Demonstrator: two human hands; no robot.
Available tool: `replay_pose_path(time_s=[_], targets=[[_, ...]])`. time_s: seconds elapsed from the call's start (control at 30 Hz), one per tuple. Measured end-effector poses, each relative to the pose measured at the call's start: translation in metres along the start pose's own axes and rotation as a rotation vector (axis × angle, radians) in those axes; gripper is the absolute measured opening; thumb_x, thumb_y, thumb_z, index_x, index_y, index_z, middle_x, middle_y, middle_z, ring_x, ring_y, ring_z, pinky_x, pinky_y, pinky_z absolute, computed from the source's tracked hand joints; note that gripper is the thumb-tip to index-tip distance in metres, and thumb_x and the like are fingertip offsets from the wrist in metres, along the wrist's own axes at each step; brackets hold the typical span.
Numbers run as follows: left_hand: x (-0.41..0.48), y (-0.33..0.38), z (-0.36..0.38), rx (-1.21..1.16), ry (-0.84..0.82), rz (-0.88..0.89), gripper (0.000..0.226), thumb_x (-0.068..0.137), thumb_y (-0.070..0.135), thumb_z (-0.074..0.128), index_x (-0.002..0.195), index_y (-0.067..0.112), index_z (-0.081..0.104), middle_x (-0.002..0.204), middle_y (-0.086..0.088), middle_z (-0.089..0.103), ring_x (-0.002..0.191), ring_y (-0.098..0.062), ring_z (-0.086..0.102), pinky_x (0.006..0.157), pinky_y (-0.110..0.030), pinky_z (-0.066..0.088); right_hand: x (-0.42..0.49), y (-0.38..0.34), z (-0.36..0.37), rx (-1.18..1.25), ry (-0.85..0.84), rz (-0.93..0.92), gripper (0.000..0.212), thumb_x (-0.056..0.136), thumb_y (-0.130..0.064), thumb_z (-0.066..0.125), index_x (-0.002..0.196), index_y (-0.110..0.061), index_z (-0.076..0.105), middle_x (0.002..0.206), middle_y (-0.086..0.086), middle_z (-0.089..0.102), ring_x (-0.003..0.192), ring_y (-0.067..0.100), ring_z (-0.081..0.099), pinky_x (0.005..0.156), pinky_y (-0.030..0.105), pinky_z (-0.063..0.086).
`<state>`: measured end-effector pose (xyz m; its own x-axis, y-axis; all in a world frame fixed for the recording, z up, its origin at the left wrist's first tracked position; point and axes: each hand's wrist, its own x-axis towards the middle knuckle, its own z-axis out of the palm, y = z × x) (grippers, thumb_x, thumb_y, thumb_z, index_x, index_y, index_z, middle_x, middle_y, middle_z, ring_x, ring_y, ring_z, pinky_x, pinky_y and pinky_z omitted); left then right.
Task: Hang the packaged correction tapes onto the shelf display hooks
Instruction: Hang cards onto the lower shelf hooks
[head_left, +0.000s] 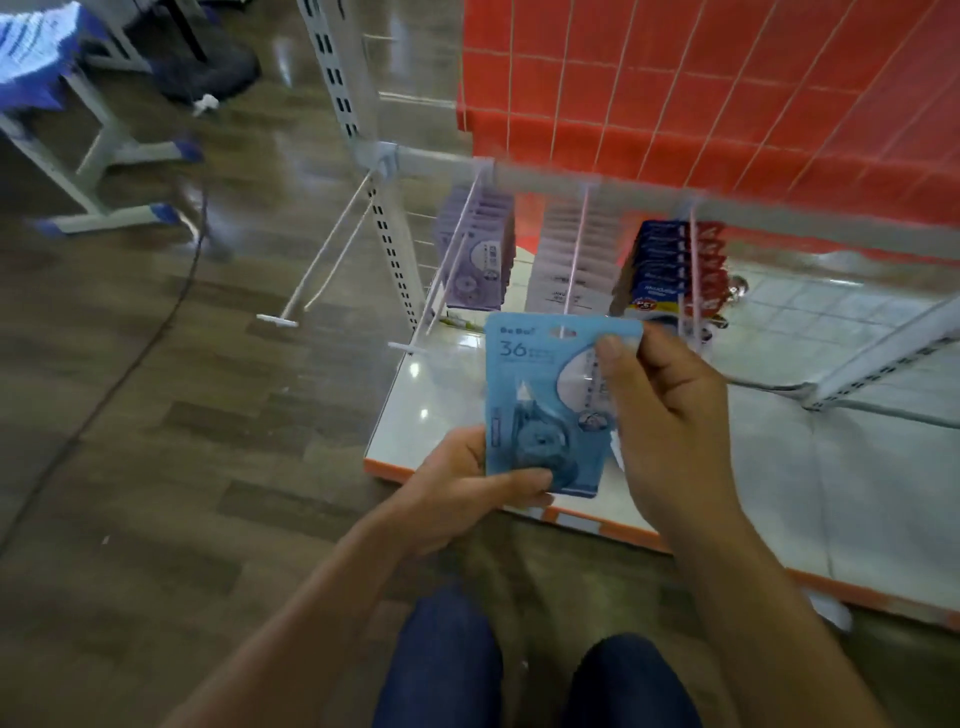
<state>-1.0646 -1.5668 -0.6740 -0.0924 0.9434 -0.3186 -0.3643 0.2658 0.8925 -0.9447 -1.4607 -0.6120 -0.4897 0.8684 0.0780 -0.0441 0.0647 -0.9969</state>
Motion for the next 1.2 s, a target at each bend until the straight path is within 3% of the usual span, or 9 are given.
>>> replay_pose_path(time_s=[0.17, 0.33, 0.43, 0.53, 0.67, 0.87, 0.97, 1.1, 1.2], targets=[[-0.043, 0.095, 0.047, 0.088, 0.014, -0.041, 0.038, 0.081, 0.015, 0.070, 0.116, 0.006, 0.059, 0.116, -0.009, 0.069, 0.109, -0.026, 0.065, 0.088, -0.033, 0.055, -0.006, -0.113, -0.007, -0.001, -0.002, -0.046, 0.015, 0.095, -0.020, 0.052, 0.086, -0.022, 0.063, 0.083, 0.004, 0.068, 0.083, 0.027, 0.066, 0.066, 0.041, 0.055], [-0.085, 0.189, 0.087, 0.140, -0.031, -0.021, 0.041, 0.080, 0.022, 0.073, 0.117, 0.014, 0.058, 0.118, -0.006, 0.068, 0.111, -0.026, 0.064, 0.092, -0.037, 0.054, -0.013, -0.227, -0.014, -0.001, -0.028, -0.064, 0.015, 0.095, -0.021, 0.050, 0.088, -0.021, 0.062, 0.085, -0.011, 0.071, 0.087, 0.010, 0.069, 0.070, 0.030, 0.059], [-0.102, 0.242, 0.105, 0.136, -0.054, 0.047, 0.048, 0.077, 0.022, 0.073, 0.120, 0.007, 0.056, 0.119, -0.010, 0.067, 0.112, -0.029, 0.063, 0.092, -0.040, 0.054, -0.013, -0.286, -0.013, 0.036, -0.024, -0.085, 0.015, 0.097, -0.018, 0.050, 0.090, -0.014, 0.063, 0.089, -0.001, 0.071, 0.085, 0.016, 0.068, 0.070, 0.035, 0.057], [-0.117, 0.293, 0.125, 0.147, -0.063, 0.128, 0.038, 0.083, 0.014, 0.069, 0.118, 0.008, 0.056, 0.115, -0.009, 0.069, 0.108, -0.026, 0.066, 0.085, -0.035, 0.056, -0.013, -0.336, -0.010, 0.070, 0.028, -0.137, 0.017, 0.096, -0.019, 0.051, 0.094, -0.009, 0.064, 0.096, 0.016, 0.068, 0.086, 0.024, 0.066, 0.073, 0.046, 0.056], [-0.128, 0.341, 0.141, 0.199, -0.071, 0.240, 0.034, 0.085, 0.014, 0.067, 0.117, 0.011, 0.056, 0.110, -0.004, 0.071, 0.105, -0.023, 0.067, 0.082, -0.032, 0.057, -0.009, -0.377, -0.004, 0.118, 0.082, -0.177, 0.027, 0.097, -0.019, 0.051, 0.096, 0.007, 0.058, 0.098, 0.030, 0.062, 0.087, 0.042, 0.062, 0.077, 0.060, 0.051], [-0.143, 0.389, 0.148, 0.202, -0.064, 0.365, 0.037, 0.078, 0.017, 0.061, 0.115, 0.018, 0.055, 0.108, 0.000, 0.071, 0.102, -0.020, 0.068, 0.077, -0.034, 0.058, -0.010, -0.407, 0.010, 0.124, 0.133, -0.250, 0.015, 0.097, -0.011, 0.052, 0.092, -0.019, 0.064, 0.086, -0.007, 0.070, 0.084, 0.013, 0.067, 0.071, 0.032, 0.057], [-0.150, 0.401, 0.147, 0.212, -0.060, 0.402, 0.034, 0.082, 0.018, 0.059, 0.116, 0.021, 0.053, 0.111, -0.004, 0.069, 0.102, -0.021, 0.068, 0.077, -0.037, 0.059, -0.011, -0.413, 0.019, 0.127, 0.166, -0.276, 0.016, 0.096, -0.009, 0.052, 0.097, -0.020, 0.063, 0.087, -0.008, 0.070, 0.084, 0.010, 0.068, 0.069, 0.027, 0.057], [-0.154, 0.410, 0.147, 0.214, 0.003, 0.431, 0.038, 0.084, 0.032, 0.054, 0.120, 0.022, 0.050, 0.119, -0.009, 0.065, 0.108, -0.025, 0.066, 0.091, -0.046, 0.054, -0.013, -0.416, 0.027, 0.188, 0.201, -0.278, 0.019, 0.096, -0.008, 0.052, 0.097, -0.022, 0.064, 0.087, -0.007, 0.072, 0.085, 0.012, 0.069, 0.071, 0.027, 0.058], [-0.150, 0.412, 0.154, 0.275, 0.002, 0.465, 0.037, 0.085, 0.037, 0.053, 0.120, 0.026, 0.050, 0.119, -0.007, 0.065, 0.106, -0.023, 0.066, 0.087, -0.045, 0.056, -0.016, -0.419, 0.020, 0.210, 0.249, -0.287, 0.020, 0.096, -0.007, 0.052, 0.098, -0.022, 0.064, 0.088, -0.005, 0.072, 0.086, 0.012, 0.069, 0.071, 0.028, 0.058]])
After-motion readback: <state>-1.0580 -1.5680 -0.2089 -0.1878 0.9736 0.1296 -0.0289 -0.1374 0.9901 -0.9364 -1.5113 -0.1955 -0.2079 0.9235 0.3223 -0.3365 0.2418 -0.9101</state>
